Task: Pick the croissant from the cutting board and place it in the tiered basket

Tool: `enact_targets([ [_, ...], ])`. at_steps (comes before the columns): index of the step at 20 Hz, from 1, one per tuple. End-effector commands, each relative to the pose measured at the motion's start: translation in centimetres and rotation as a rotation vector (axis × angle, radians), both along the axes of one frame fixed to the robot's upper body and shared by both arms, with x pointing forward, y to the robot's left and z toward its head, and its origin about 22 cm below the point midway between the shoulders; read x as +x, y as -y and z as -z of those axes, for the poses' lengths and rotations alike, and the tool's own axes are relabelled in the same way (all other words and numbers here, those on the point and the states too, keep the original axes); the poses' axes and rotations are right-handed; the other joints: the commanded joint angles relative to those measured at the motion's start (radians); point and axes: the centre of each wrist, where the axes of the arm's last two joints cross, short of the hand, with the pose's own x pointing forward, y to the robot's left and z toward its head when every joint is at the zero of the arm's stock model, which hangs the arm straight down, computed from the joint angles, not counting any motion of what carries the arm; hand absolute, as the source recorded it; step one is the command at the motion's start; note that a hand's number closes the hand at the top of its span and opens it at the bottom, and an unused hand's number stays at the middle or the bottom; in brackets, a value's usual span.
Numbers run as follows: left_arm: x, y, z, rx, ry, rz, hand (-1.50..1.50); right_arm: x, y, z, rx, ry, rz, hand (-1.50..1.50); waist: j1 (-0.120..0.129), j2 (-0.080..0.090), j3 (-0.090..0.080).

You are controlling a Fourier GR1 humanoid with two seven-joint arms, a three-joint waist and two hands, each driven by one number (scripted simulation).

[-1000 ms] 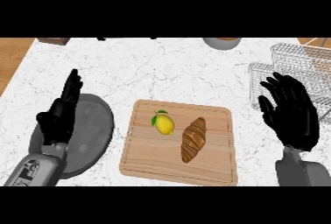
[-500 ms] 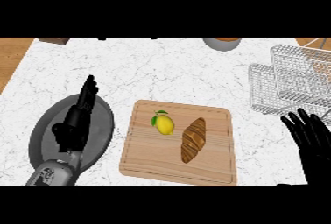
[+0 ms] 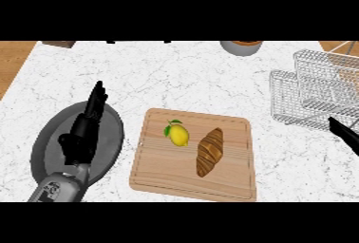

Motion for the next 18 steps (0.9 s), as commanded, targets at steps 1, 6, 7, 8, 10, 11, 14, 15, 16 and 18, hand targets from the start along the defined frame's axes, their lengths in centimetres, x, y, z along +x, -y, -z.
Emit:
enact_targets([
  [1,-0.3,1.3,-0.6,-0.009,-0.003,0.029,0.0,-0.9,-3.2,-3.9,-0.269,0.005,0.046,-1.5,0.026,0.002,0.0],
  [6,0.4,2.6,-0.8,-0.005,0.019,0.04,0.0,-2.4,-8.2,-5.6,-0.387,-0.093,0.088,-1.5,0.042,0.012,0.003],
  [7,0.1,0.8,0.4,-0.013,0.011,0.038,0.0,-3.0,-8.9,-6.9,-0.393,-0.103,0.087,-1.5,0.04,0.012,0.002],
  [8,1.2,2.0,-0.8,0.001,0.012,0.06,0.0,-1.3,-10.1,-6.1,-0.4,-0.113,0.08,-1.5,0.05,0.015,0.004],
  [10,0.2,2.5,0.3,-0.007,0.003,0.035,0.0,-2.3,-11.9,-7.4,-0.403,-0.132,0.084,-1.5,0.045,0.011,0.004],
  [11,0.6,2.2,-0.1,-0.012,-0.014,0.052,0.0,-2.8,-12.7,-7.6,-0.423,-0.136,0.09,-1.5,0.041,0.01,0.004],
  [14,0.3,1.8,-1.0,-0.009,-0.005,0.054,0.0,0.1,-15.7,-7.5,-0.461,-0.158,0.078,-1.5,0.053,0.01,0.005],
  [15,-0.1,1.4,0.4,-0.014,-0.008,0.048,0.0,0.2,-16.4,-7.1,-0.473,-0.155,0.079,-1.5,0.038,0.009,0.006],
  [16,1.0,2.3,-0.6,-0.006,-0.002,0.046,0.0,1.4,-17.9,-6.7,-0.492,-0.167,0.049,-1.5,0.041,0.011,0.006],
  [18,-0.2,1.8,1.1,-0.006,-0.003,0.031,0.0,0.1,-18.1,-7.3,-0.513,-0.211,0.049,-1.5,0.031,0.008,0.006],
])
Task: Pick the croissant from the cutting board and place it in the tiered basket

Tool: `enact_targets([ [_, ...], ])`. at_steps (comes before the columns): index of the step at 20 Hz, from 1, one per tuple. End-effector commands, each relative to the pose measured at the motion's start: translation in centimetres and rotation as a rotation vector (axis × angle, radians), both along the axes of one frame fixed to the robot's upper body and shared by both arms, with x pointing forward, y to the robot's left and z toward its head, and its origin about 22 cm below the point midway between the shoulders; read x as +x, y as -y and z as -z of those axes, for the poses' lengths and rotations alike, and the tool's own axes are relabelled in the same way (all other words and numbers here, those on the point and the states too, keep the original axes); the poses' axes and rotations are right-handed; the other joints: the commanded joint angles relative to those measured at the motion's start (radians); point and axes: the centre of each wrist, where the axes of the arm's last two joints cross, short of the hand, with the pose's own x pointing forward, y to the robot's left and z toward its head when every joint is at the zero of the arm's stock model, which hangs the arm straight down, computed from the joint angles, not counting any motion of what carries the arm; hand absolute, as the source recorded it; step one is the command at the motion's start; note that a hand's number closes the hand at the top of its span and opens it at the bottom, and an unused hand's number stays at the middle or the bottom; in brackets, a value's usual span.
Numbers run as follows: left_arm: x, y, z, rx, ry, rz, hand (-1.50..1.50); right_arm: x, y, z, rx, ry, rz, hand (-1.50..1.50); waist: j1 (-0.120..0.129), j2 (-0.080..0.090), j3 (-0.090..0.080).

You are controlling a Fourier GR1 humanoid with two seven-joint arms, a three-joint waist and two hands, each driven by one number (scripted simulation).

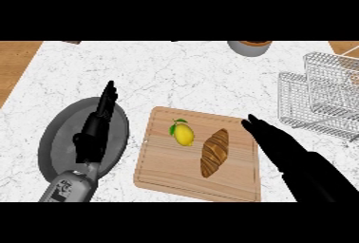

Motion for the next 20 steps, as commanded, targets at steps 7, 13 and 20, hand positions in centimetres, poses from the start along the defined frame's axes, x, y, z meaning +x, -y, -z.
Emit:
enact_targets([
  [7,0.7,1.1,-0.6,0.001,-0.004,-0.016,0.0,0.7,-4.3,0.5,-0.164,-0.147,0.045,-1.5,-0.016,-0.002,0.001],
  [13,-0.7,-1.3,0.6,0.001,-0.002,-0.031,0.0,0.3,-4.0,2.3,-0.22,-0.145,0.063,-1.5,-0.016,-0.003,0.002],
  [20,-0.2,-1.2,-0.3,0.0,0.015,-0.033,0.0,0.3,-3.3,3.8,-0.29,-0.137,0.074,-1.5,-0.019,-0.003,0.002],
])
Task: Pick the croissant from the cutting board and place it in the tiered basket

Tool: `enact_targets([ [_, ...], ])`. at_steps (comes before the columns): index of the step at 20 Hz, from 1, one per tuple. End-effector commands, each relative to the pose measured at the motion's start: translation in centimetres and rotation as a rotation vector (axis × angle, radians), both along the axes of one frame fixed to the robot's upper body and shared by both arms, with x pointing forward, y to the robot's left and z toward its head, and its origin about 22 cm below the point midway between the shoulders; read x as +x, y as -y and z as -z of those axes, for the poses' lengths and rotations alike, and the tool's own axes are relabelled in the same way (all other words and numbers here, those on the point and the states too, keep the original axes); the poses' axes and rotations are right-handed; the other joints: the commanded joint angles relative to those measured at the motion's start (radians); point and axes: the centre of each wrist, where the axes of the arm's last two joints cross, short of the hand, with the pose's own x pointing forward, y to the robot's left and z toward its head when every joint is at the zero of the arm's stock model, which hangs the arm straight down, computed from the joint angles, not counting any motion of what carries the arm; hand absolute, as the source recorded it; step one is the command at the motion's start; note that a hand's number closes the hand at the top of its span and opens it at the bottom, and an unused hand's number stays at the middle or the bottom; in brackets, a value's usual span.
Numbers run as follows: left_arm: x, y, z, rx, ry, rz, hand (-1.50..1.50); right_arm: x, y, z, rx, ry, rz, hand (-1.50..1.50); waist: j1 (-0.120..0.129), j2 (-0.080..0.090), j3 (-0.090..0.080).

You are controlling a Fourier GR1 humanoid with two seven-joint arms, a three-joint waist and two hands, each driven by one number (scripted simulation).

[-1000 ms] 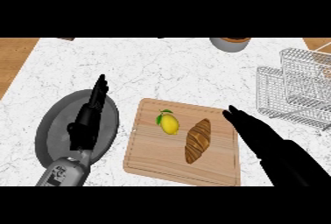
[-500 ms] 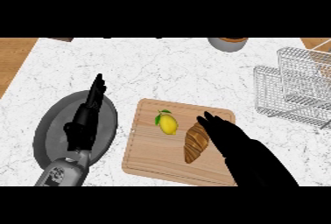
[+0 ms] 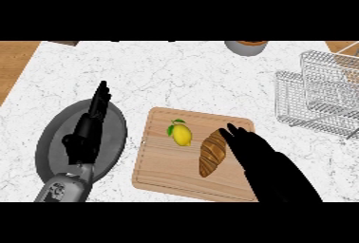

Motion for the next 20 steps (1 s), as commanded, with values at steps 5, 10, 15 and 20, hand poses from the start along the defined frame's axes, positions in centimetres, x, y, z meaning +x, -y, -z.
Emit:
enact_targets([
  [5,0.0,1.1,0.8,-0.023,0.008,0.007,0.0,0.6,-1.6,-0.4,-0.151,-0.001,-0.005,-1.5,0.002,0.001,0.0],
  [10,1.5,1.3,0.2,0.0,-0.016,0.0,0.0,1.5,-0.9,1.4,-0.201,0.036,-0.034,-1.5,-0.002,0.002,0.001],
  [15,-1.0,0.4,0.1,0.002,-0.008,0.0,0.0,2.4,-0.1,5.4,-0.225,0.028,0.083,-1.5,0.004,0.001,0.001],
  [20,0.6,1.3,0.1,0.004,0.007,0.006,0.0,2.3,0.3,4.8,-0.215,0.007,0.11,-1.5,-0.002,0.002,0.001],
])
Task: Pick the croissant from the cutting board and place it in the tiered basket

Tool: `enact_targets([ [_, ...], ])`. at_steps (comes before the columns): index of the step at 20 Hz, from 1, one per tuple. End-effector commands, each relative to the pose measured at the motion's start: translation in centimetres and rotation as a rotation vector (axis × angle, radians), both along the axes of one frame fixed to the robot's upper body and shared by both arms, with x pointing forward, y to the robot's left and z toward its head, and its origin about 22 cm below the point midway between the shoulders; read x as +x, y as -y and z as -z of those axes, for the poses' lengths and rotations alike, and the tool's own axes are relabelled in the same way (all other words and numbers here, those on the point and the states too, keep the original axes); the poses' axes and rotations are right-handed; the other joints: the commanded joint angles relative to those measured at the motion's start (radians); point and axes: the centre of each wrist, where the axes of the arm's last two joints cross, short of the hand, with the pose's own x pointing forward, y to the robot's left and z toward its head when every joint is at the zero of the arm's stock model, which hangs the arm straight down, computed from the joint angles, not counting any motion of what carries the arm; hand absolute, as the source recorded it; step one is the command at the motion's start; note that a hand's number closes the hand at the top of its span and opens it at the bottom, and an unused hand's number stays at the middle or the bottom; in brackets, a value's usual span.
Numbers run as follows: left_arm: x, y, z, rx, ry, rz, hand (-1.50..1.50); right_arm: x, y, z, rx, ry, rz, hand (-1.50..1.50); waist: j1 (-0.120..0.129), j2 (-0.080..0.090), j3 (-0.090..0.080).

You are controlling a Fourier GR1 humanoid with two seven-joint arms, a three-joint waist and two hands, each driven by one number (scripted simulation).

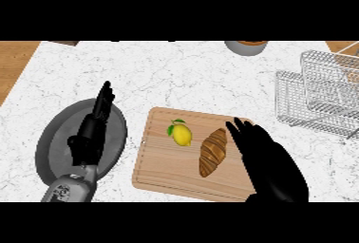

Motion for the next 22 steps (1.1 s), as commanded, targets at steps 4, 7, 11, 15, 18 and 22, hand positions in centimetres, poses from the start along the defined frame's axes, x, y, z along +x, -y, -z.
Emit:
enact_targets([
  [4,0.5,-2.0,0.8,-0.008,0.011,-0.004,0.0,-0.3,-0.4,1.7,0.003,-0.074,0.059,-1.5,-0.001,0.001,0.0],
  [7,-0.5,-0.2,-1.3,-0.007,0.002,0.008,0.0,-1.4,1.1,3.1,0.022,-0.062,0.025,-1.5,-0.001,-0.001,0.0],
  [11,-0.1,0.5,0.4,-0.012,-0.002,0.008,0.0,2.0,1.2,4.4,0.035,-0.057,0.012,-1.5,0.0,0.001,0.0],
  [15,0.2,-1.1,0.0,0.011,-0.006,0.006,0.0,0.9,-1.0,4.3,0.06,-0.063,-0.005,-1.5,0.001,0.0,0.0],
  [18,0.4,-1.2,-1.4,0.007,0.012,0.0,0.0,3.0,0.7,2.2,0.069,-0.075,-0.006,-1.5,0.001,0.0,0.0],
  [22,-0.2,-1.2,0.0,-0.004,0.011,-0.014,0.0,1.1,-0.9,4.2,0.061,-0.109,-0.002,-1.5,0.001,0.0,0.0],
])
